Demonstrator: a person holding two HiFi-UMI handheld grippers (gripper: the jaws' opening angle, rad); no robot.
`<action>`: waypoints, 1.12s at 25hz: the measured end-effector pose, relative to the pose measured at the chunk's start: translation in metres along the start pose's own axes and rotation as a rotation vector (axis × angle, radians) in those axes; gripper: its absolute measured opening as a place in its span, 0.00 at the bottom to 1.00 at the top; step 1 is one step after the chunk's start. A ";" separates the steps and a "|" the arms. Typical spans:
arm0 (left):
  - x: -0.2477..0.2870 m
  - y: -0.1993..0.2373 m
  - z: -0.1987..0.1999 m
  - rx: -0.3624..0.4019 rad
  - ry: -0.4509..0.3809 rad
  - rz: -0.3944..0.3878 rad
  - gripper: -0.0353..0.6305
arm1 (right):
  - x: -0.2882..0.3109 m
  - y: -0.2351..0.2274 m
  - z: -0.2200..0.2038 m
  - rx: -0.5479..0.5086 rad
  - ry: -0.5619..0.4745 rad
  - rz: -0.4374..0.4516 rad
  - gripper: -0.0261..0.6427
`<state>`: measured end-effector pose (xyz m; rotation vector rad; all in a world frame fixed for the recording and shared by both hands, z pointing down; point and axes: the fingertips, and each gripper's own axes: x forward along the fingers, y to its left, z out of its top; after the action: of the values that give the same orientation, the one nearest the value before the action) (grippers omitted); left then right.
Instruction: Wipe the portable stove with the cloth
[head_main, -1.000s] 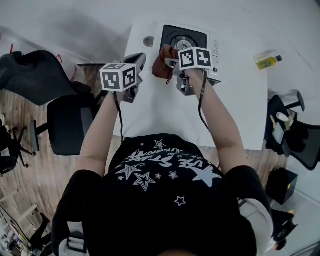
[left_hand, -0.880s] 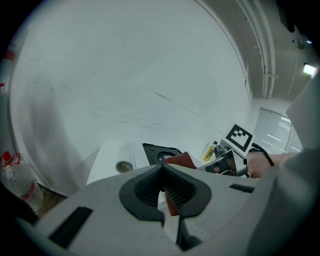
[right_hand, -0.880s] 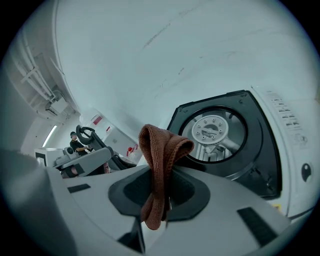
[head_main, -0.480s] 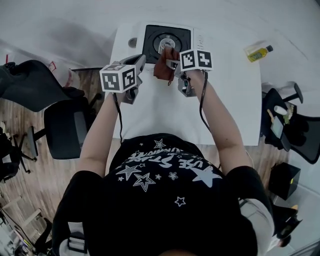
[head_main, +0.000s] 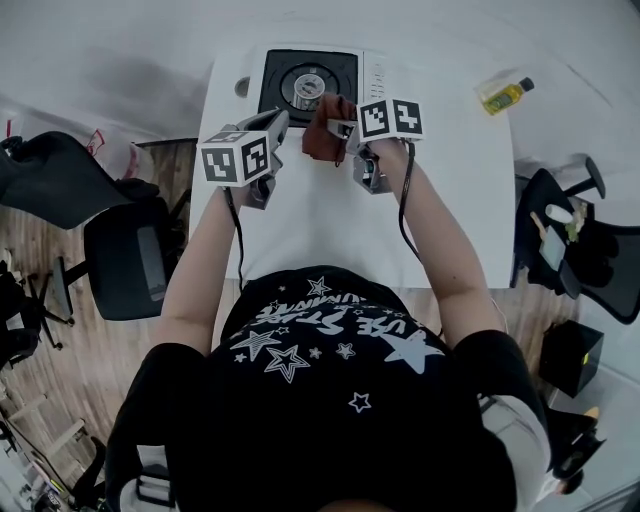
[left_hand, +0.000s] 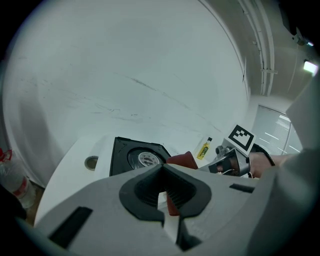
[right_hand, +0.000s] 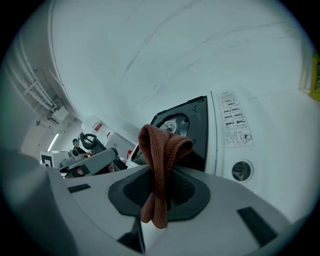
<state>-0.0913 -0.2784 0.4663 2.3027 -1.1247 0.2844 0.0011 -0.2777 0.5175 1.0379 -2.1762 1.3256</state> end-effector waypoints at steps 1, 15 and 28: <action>0.002 -0.002 -0.001 -0.003 0.000 0.002 0.06 | -0.004 -0.005 0.000 0.004 -0.001 -0.003 0.14; 0.038 -0.045 -0.020 -0.017 0.004 0.000 0.06 | -0.049 -0.058 -0.006 0.035 -0.025 -0.005 0.14; 0.057 -0.085 -0.031 -0.011 0.009 0.006 0.06 | -0.091 -0.100 -0.014 0.053 -0.061 -0.017 0.14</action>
<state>0.0120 -0.2565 0.4824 2.2863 -1.1255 0.2898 0.1357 -0.2580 0.5238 1.1283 -2.1824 1.3679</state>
